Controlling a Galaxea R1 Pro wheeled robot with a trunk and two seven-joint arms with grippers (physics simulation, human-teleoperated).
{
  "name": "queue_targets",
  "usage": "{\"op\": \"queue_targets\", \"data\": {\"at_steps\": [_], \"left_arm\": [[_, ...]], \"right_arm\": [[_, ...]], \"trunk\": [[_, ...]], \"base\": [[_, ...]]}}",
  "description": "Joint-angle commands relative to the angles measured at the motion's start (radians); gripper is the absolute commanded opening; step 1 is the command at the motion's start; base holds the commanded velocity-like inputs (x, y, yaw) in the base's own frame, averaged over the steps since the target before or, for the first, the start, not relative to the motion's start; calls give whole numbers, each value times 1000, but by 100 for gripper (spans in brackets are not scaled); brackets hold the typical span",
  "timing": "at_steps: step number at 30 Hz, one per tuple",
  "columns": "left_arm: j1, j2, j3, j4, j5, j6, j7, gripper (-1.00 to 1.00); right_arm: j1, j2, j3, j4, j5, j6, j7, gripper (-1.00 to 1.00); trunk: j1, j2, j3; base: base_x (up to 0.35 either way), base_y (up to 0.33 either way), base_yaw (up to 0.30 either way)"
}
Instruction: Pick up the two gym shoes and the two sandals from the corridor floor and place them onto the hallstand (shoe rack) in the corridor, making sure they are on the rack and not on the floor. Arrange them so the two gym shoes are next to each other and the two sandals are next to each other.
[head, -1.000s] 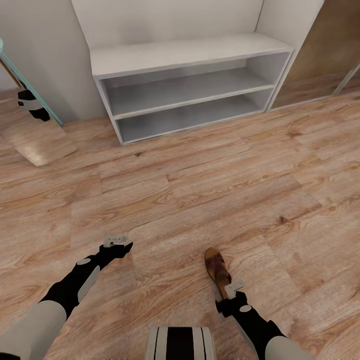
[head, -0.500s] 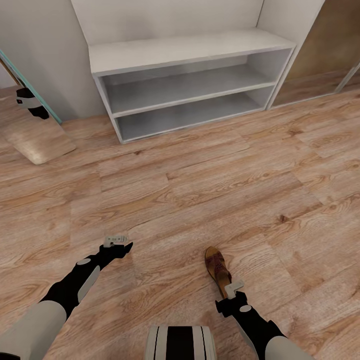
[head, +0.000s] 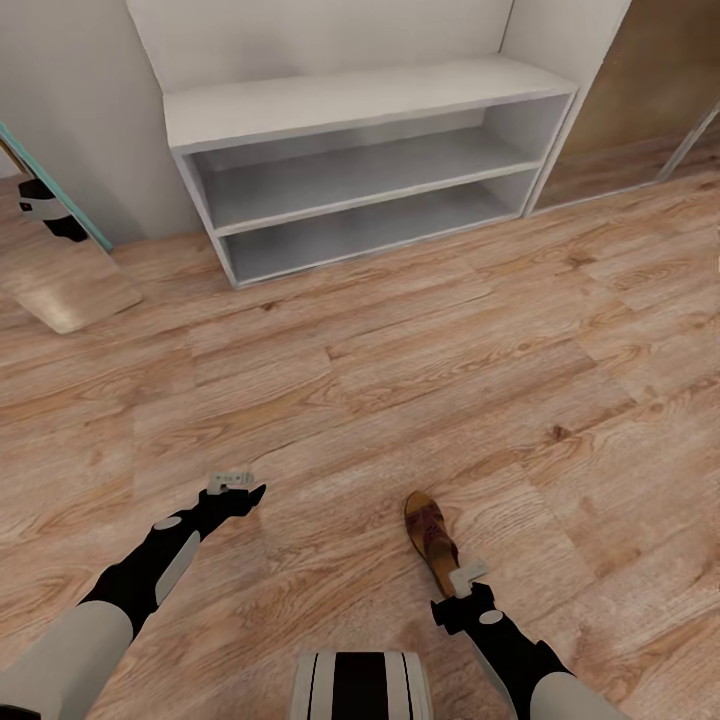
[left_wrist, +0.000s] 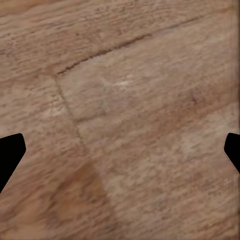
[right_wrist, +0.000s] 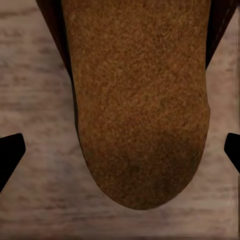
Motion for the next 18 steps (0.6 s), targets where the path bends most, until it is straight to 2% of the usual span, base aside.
{"op": "queue_targets", "data": {"at_steps": [1, 18], "left_arm": [[0, 1, -4, -2, 11, 6, 0, 100], [0, 1, -4, -2, 11, 6, 0, 100]], "right_arm": [[0, 0, 3, -2, 5, 5, 0, 100], [0, 0, 3, 0, 6, 5, 0, 100]], "trunk": [[0, 0, -1], [0, 0, -5]], "base": [[0, 0, -76], [0, 0, -13]]}}
